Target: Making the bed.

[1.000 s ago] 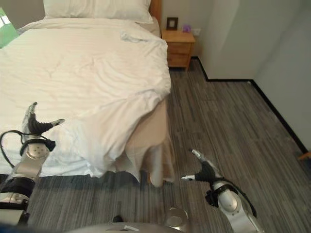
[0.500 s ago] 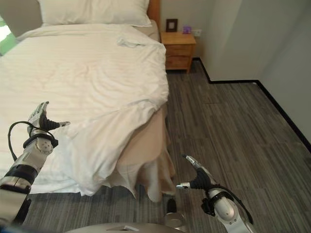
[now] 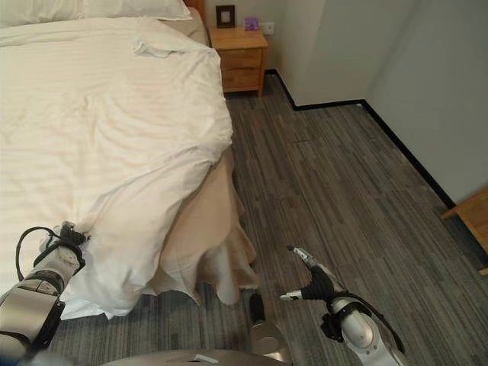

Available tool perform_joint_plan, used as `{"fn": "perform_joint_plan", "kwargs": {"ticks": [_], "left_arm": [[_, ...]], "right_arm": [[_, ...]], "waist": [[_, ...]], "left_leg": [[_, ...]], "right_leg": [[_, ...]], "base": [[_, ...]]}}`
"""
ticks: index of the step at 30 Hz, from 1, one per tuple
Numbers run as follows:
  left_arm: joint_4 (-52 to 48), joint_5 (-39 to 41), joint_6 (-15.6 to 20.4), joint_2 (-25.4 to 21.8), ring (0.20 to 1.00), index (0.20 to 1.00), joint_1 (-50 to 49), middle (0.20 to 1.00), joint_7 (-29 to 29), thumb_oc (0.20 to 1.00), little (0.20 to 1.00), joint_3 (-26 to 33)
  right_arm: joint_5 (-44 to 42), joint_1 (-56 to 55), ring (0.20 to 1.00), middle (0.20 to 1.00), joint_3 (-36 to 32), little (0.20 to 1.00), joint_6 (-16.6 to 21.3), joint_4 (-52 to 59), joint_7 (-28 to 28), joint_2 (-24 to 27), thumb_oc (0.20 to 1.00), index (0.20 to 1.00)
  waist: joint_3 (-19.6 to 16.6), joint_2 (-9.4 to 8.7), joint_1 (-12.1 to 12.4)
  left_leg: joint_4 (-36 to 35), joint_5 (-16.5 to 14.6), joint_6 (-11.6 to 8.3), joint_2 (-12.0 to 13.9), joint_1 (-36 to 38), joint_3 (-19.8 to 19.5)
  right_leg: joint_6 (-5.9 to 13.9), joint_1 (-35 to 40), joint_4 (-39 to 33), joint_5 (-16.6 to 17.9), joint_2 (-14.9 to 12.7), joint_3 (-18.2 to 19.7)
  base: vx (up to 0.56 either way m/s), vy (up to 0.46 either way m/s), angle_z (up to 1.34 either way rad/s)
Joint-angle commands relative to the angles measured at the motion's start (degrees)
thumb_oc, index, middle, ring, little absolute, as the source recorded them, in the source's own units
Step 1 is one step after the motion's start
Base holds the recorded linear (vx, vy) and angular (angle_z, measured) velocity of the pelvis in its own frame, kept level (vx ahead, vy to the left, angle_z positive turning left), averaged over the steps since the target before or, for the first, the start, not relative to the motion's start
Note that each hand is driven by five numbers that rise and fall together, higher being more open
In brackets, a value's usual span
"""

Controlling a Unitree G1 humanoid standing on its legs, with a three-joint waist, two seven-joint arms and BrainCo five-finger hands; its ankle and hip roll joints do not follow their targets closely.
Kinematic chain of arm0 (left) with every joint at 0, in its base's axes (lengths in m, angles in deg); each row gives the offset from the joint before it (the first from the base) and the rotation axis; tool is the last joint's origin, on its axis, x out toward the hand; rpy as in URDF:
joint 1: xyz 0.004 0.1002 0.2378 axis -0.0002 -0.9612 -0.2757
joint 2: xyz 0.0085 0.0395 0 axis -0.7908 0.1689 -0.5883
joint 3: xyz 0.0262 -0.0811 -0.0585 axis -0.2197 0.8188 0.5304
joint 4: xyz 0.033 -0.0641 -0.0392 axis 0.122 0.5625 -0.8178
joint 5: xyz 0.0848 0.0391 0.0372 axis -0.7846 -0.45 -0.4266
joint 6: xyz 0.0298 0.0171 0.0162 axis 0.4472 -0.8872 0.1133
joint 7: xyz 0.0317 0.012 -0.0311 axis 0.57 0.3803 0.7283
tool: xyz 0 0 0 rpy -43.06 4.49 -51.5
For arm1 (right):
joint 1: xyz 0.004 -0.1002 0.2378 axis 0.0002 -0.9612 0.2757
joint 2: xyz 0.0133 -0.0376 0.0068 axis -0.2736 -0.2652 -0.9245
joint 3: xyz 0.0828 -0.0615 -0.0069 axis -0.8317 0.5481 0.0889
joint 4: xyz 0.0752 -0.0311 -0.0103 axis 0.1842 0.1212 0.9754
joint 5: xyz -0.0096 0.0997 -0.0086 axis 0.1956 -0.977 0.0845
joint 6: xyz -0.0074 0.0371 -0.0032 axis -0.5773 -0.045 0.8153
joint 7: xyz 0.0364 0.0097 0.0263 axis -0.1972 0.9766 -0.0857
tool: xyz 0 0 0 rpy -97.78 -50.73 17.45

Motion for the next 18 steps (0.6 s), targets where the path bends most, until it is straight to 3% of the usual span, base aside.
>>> {"fn": "perform_joint_plan", "kwargs": {"ticks": [1, 5, 7, 8, 10, 11, 14, 17, 18], "left_arm": [[-0.9, 7.1, 1.5, 0.3, 0.2, 0.2, 2.6, 0.2, -1.5, 0.2, 0.2, -2.1], [-20.0, 15.5, 5.5, 12.2, 0.2, 0.2, 5.2, 0.2, 2.7, 0.2, 0.2, -8.0], [-33.1, 19.6, 7.6, 17.0, 0.2, 0.2, 0.9, 0.2, 1.1, 0.2, 0.2, -12.4], [-33.3, 19.6, 7.4, 16.9, 0.2, 0.2, 0.8, 0.2, 1.1, 0.2, 0.2, -12.4], [-43.9, 21.9, 8.8, 19.3, 0.2, 0.2, -3.6, 0.2, -2.7, 0.2, 0.2, -18.2], [-50.8, 24.6, 9.7, 20.2, 0.2, 0.2, -5.8, 0.2, -7.2, 0.2, 0.2, -23.6], [-55.1, 27.1, 9.7, 20.7, 0.2, 0.2, -6.4, 0.2, -11.2, 0.2, 0.2, -28.0], [-58.8, 31.8, 9.2, 22.3, 0.2, 0.2, -5.1, 0.2, -16.6, 0.2, 0.2, -35.9], [-58.5, 35.0, 7.8, 24.4, 0.2, 0.2, -4.2, 0.2, -21.3, 0.2, 0.2, -41.0]], "right_arm": [[-1.4, 1.8, 1.0, 1.0, -0.4, 1.0, 1.4, 2.3, -0.5, 0.1, 1.0, 1.0], [1.4, 5.6, 1.0, 1.0, 2.1, 1.0, -0.3, -2.5, -3.0, -1.5, 1.0, 1.0], [2.3, 8.7, 1.0, 1.0, 3.2, 1.0, -1.7, -7.6, -4.9, -3.2, 1.0, 1.0], [2.3, 8.8, 1.0, 1.0, 3.3, 1.0, -1.6, -7.8, -5.0, -3.3, 1.0, 1.0], [3.6, 12.6, 1.0, 1.0, 4.9, 1.0, -3.2, -14.5, -6.8, -5.0, 1.0, 1.0], [5.1, 16.5, 1.0, 1.0, 7.4, 1.0, -4.8, -23.9, -8.6, -7.4, 1.0, 1.0], [6.7, 19.0, 1.0, 1.0, 9.7, 1.0, -6.2, -32.6, -10.2, -9.7, 1.0, 1.0], [6.3, 20.6, 1.0, 1.0, 11.8, 1.0, -7.9, -45.7, -11.1, -13.2, 1.0, 1.0], [4.9, 21.4, 1.0, 1.0, 12.0, 1.0, -8.7, -53.7, -11.2, -14.9, 1.0, 1.0]], "waist": [[1.8, -1.13, 1.5], [1.8, -0.65, 2.8], [2.0, -0.3, 3.6], [1.8, -0.39, 3.6], [2.2, -0.23, 4.4], [2.5, -0.02, 4.8], [2.8, 0.21, 4.9], [3.5, 0.58, 4.5], [3.9, 1.0, 3.7]], "left_leg": [[0.7, 0.6, -0.4, 1.4, -1.1, -1.7], [0.7, 0.6, 0.36, 0.7, -1.4, -4.0], [0.7, 0.6, 0.91, 0.3, -1.5, -5.1], [0.7, 0.9, 0.91, 0.3, -1.8, -5.1], [0.7, 0.8, 1.39, -0.1, -1.8, -5.7], [0.7, 0.5, 1.75, -0.5, -1.5, -6.1], [0.7, 0.1, 2.0, -0.8, -1.2, -6.3], [0.7, -0.3, 2.28, -1.3, -0.7, -6.4], [0.7, -0.6, 2.4, -1.6, -0.3, -6.2]], "right_leg": [[5.63, 5.3, 1.0, -4.2, -5.4, -1.2], [5.19, 6.7, 1.0, -4.4, -5.9, -2.6], [5.02, 7.4, 1.0, -4.4, -6.2, -3.2], [4.92, 7.0, 1.0, -4.2, -6.2, -3.1], [4.81, 7.6, 1.0, -4.1, -6.4, -3.3], [4.86, 7.9, 1.0, -4.1, -6.6, -3.1], [4.86, 8.1, 1.0, -4.1, -6.8, -2.8], [4.98, 8.3, 1.0, -4.1, -7.2, -2.2], [4.99, 8.3, 1.0, -4.1, -7.4, -1.6]], "base": [[0.03, -0.011, -0.07], [0.0, -0.034, 0.21], [0.0, -0.021, 0.26], [-0.01, -0.007, 0.3], [-0.02, -0.007, 0.26], [-0.04, -0.007, 0.12], [-0.01, 0.002, 0.04], [0.0, 0.0, 0.0], [0.0, 0.0, 0.0]]}}
